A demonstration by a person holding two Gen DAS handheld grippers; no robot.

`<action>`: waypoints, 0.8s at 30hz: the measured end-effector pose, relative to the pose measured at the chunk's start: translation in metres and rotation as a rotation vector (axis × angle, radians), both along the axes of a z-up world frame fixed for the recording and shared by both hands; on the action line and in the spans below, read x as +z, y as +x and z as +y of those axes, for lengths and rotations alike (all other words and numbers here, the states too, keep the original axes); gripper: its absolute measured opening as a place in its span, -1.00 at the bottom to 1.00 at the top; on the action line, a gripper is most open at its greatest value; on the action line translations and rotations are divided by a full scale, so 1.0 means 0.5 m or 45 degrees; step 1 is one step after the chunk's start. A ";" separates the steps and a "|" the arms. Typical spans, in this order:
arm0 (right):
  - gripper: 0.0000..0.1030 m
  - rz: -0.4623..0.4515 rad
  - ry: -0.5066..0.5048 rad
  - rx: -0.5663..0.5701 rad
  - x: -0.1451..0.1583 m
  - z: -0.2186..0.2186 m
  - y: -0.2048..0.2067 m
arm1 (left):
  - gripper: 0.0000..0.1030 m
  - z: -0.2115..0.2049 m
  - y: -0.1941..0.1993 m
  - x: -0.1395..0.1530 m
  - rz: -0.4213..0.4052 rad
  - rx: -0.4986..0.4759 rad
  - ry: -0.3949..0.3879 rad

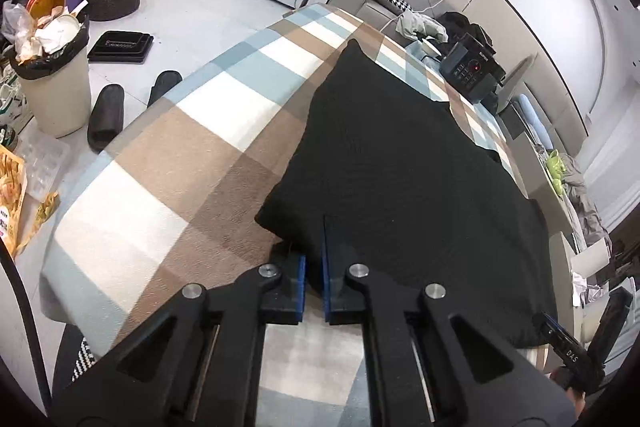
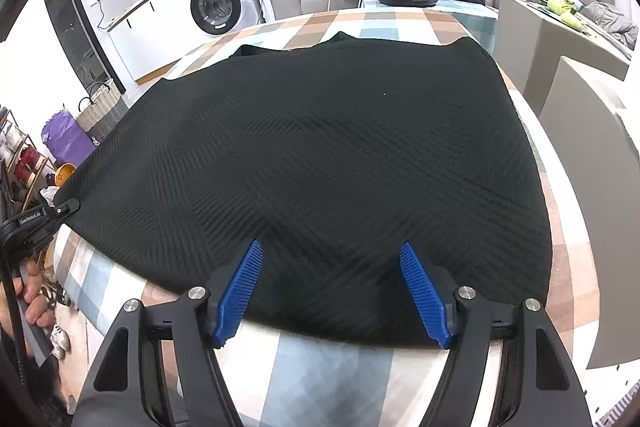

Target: Fold small clothes

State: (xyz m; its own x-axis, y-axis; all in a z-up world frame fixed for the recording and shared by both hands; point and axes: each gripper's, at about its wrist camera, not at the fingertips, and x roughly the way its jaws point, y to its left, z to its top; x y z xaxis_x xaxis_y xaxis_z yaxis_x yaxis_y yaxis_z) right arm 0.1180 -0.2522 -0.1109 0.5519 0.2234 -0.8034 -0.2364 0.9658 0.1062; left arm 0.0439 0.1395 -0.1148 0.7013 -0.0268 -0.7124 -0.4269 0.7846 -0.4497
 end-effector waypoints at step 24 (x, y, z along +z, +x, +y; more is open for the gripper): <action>0.42 0.006 -0.003 0.004 0.000 -0.011 0.014 | -0.75 -0.010 0.033 -0.005 -0.036 0.002 0.025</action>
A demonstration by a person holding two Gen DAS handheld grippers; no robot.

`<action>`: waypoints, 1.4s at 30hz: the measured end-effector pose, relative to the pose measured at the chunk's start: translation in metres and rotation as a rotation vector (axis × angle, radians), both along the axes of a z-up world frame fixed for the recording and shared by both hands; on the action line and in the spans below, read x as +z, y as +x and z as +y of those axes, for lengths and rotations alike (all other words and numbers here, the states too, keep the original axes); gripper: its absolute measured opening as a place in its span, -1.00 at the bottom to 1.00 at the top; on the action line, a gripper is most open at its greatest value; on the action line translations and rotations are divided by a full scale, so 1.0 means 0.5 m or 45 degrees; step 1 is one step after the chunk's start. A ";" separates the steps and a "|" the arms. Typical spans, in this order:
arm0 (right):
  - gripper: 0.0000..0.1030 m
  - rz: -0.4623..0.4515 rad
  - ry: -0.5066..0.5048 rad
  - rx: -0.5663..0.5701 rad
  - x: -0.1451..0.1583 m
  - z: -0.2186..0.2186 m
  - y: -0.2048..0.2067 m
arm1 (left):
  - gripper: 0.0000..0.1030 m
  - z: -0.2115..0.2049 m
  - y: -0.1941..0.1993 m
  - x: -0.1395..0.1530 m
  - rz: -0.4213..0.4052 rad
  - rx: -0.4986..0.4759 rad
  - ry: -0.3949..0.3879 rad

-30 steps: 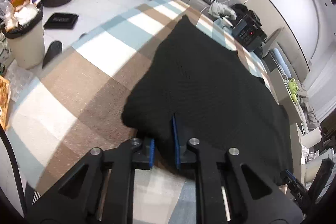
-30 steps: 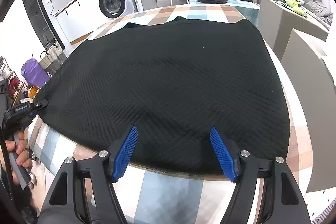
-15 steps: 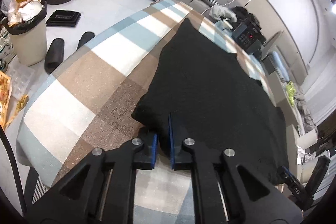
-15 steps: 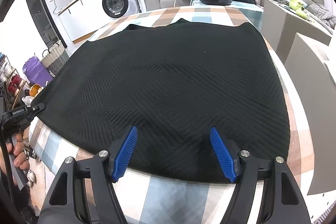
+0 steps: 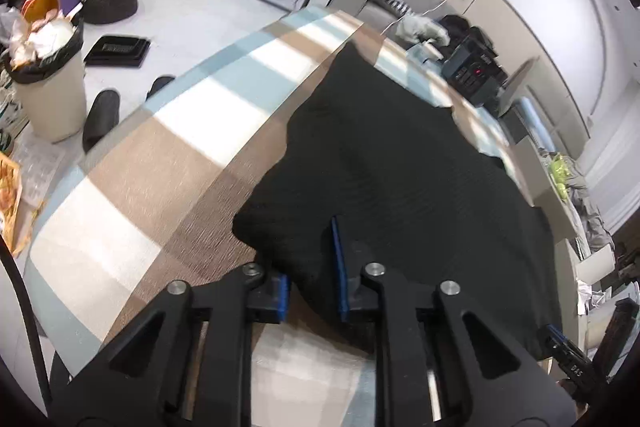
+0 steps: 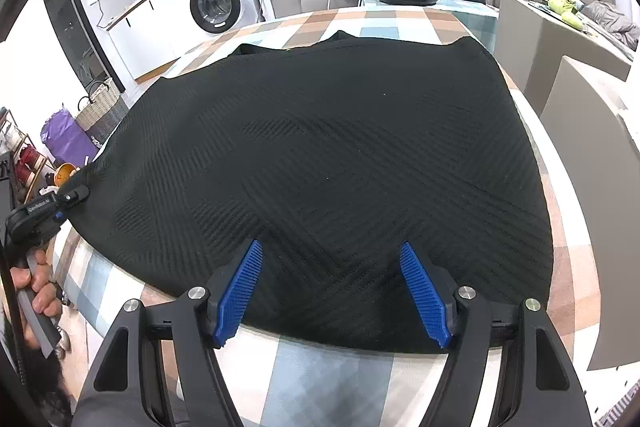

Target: Fold small clothes

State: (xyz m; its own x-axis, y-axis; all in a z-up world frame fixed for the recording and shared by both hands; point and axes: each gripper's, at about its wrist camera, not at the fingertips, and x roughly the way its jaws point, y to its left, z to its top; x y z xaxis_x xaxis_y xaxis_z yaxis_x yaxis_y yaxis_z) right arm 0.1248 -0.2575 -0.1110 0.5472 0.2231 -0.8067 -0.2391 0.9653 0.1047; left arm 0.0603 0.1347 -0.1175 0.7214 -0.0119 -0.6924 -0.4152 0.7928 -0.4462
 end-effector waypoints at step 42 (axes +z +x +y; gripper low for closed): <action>0.42 -0.008 0.173 0.014 0.033 -0.008 0.001 | 0.36 -0.373 -0.009 0.101 -0.126 -0.875 0.077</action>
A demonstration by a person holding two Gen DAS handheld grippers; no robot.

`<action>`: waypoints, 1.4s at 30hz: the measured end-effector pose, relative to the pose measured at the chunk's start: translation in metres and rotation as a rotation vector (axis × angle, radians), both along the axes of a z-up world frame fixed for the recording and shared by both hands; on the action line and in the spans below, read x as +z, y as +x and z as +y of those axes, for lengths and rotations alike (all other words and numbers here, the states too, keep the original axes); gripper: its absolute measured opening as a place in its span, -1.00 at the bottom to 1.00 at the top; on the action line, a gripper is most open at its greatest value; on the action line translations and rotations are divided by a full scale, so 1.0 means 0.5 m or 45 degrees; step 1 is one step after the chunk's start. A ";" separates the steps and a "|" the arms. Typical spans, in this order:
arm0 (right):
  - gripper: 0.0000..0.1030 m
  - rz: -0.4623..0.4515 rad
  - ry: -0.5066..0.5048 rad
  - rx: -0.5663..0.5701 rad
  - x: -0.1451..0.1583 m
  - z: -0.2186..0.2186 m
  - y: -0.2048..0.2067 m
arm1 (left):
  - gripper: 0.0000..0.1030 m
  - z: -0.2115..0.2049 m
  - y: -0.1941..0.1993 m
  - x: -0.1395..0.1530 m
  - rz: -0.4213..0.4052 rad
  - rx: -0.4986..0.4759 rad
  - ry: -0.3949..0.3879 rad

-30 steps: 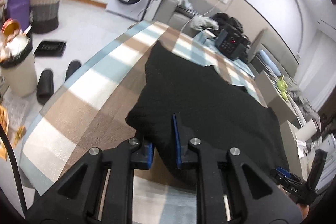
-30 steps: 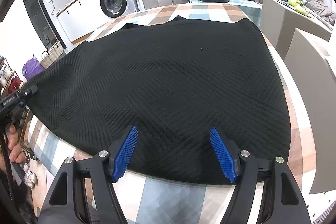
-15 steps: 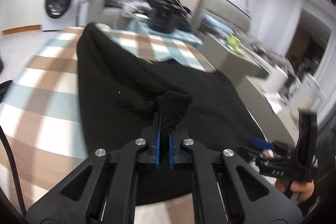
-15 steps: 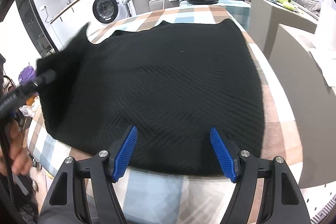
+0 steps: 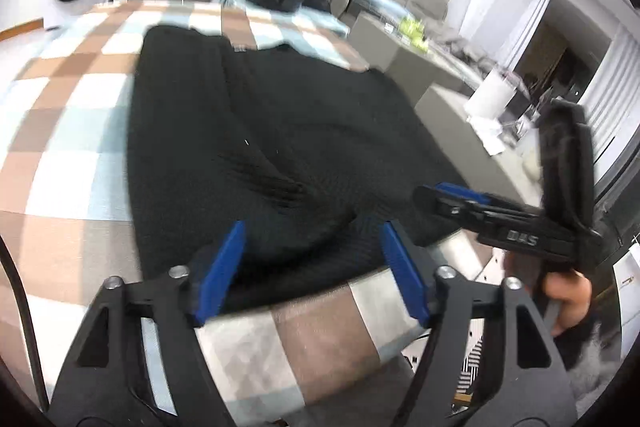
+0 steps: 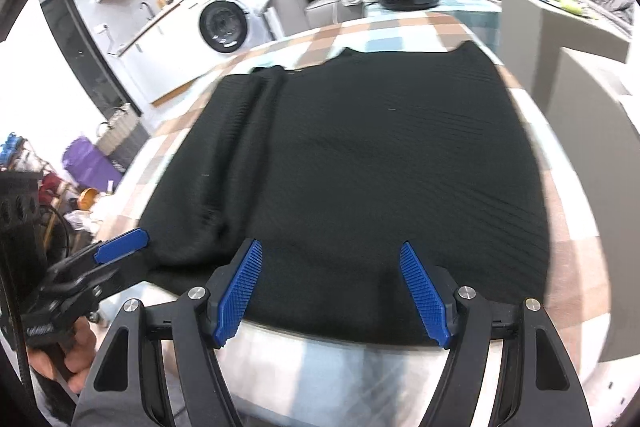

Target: Fold small clothes

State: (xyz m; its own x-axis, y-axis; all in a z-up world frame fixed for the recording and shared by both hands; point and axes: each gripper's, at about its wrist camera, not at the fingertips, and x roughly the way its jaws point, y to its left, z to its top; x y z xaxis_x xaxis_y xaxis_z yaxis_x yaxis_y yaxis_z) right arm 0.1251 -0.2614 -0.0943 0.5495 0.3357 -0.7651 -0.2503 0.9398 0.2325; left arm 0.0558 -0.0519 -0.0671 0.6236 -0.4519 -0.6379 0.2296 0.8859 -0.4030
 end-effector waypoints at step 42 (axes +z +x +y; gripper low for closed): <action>-0.88 0.268 0.210 0.308 -0.082 0.176 0.030 | 0.36 0.145 0.036 -0.056 0.169 0.268 0.141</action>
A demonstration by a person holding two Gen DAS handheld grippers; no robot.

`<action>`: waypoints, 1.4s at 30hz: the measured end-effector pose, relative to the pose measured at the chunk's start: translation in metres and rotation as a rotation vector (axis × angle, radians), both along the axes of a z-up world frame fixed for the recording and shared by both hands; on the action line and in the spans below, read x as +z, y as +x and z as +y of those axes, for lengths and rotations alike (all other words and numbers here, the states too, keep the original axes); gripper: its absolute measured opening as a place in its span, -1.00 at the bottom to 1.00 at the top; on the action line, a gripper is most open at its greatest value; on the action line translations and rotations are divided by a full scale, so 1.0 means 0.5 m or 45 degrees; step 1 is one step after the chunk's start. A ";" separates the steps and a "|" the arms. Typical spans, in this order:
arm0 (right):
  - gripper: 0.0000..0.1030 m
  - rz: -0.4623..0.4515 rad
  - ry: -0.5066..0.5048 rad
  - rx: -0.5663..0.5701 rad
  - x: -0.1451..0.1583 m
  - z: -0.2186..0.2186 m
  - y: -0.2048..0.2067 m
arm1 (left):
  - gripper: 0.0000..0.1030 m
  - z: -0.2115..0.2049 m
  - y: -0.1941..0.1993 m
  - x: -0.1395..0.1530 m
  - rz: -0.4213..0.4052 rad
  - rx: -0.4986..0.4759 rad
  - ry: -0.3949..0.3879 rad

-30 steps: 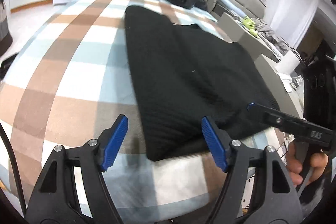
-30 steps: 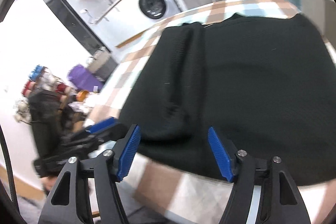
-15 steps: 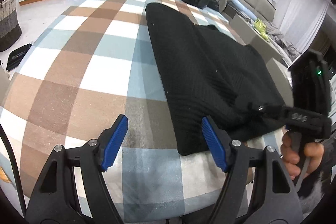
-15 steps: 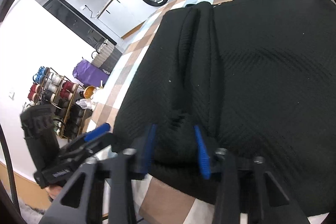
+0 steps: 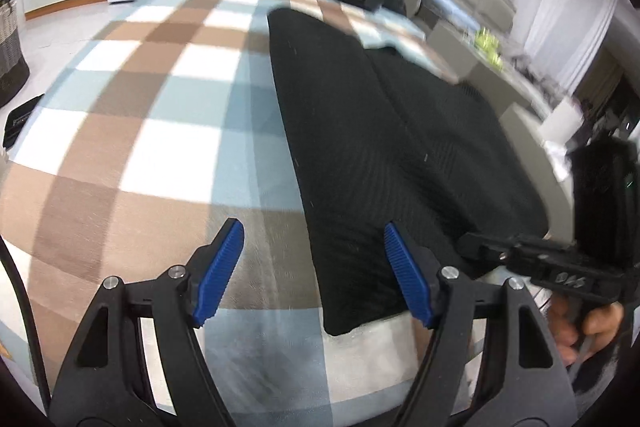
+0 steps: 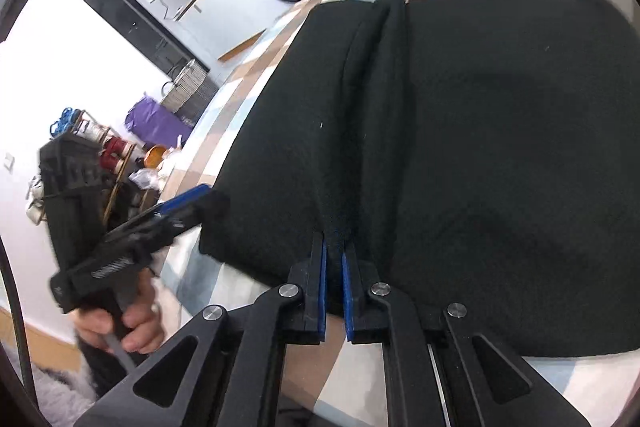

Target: Fold small clothes

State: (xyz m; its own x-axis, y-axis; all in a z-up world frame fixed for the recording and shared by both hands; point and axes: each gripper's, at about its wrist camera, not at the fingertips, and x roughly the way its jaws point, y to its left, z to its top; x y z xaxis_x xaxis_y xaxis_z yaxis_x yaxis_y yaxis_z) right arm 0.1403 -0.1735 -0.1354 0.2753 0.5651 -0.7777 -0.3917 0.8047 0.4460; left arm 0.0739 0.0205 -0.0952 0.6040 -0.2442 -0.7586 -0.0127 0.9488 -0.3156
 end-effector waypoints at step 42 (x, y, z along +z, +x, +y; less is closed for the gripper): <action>-0.84 -0.063 0.127 0.030 -0.001 -0.008 0.006 | 0.37 0.016 0.028 -0.018 0.060 0.033 0.058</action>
State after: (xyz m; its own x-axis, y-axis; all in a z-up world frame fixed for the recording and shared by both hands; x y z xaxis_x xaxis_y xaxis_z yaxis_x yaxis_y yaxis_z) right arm 0.1434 -0.1773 -0.1357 0.2974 0.6458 -0.7032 -0.4335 0.7475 0.5032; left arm 0.0880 0.0283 -0.1041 0.5734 -0.1932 -0.7962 -0.0514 0.9614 -0.2703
